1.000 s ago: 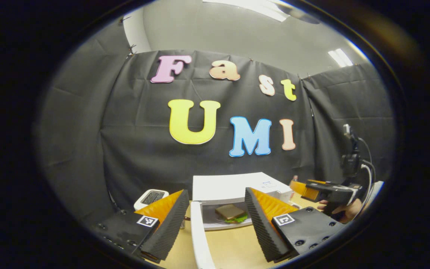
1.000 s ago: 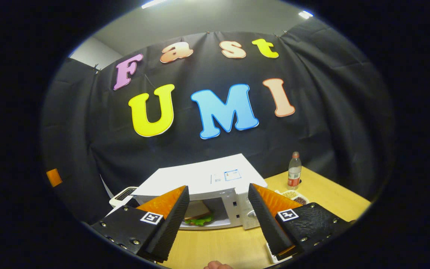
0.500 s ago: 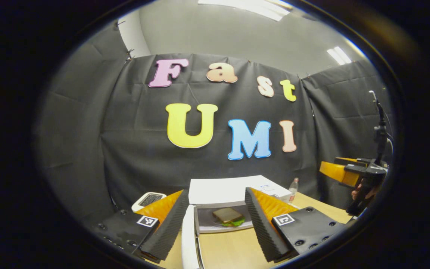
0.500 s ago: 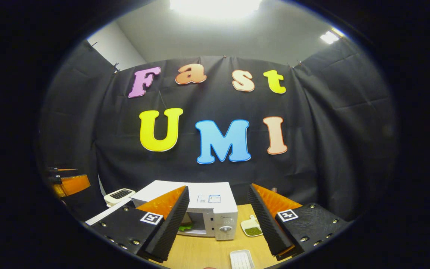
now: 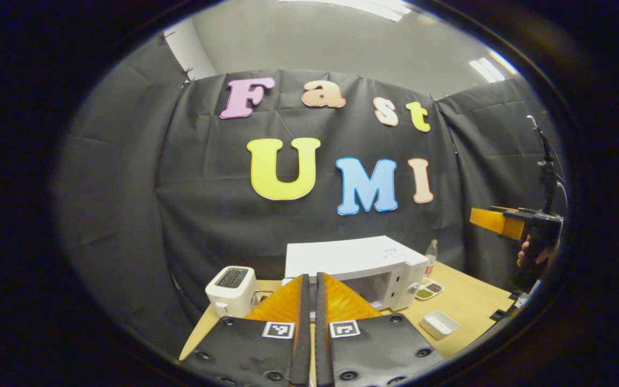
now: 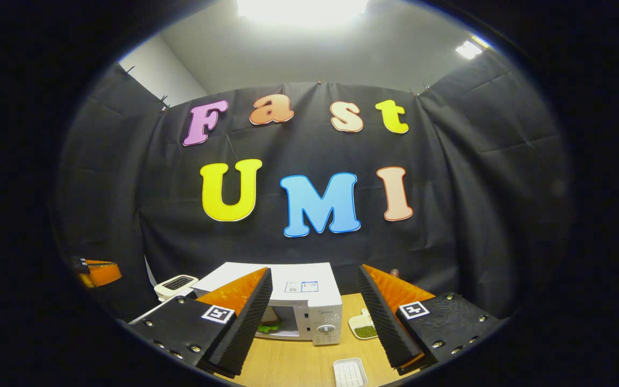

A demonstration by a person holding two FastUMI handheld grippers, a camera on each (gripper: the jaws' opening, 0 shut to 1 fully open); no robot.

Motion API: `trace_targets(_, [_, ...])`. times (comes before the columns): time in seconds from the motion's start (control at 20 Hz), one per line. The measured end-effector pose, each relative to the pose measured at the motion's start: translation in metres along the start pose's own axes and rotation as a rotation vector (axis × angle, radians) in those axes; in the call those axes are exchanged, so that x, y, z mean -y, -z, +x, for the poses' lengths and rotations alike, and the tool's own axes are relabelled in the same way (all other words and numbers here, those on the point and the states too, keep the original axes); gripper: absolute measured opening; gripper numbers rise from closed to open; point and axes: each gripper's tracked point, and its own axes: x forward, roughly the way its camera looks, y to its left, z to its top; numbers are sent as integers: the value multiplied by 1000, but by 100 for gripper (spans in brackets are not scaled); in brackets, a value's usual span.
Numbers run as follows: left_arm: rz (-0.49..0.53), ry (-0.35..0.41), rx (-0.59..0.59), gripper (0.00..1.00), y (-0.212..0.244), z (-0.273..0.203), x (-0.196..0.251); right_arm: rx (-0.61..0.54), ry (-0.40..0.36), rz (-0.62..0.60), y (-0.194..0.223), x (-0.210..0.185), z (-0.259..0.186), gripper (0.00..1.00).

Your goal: Open the microwave oven with the left hand, put the food in, and close the microwave oven.

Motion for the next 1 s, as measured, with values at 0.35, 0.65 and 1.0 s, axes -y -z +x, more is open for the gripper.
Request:
trace_targets(0.35, [-9, -77, -197, 9, 95, -48, -65, -5, -27, 19, 4, -14, 8, 95])
trace_targets(0.65, [14, -54, -354, 10, 173, -65, -67, -12, -39, 24, 7, -22, 15, 96])
trace_targets(1.0, [-40, -18, -369, 6, 180, -58, -36, -14, -41, 11, 5, -14, 16, 96])
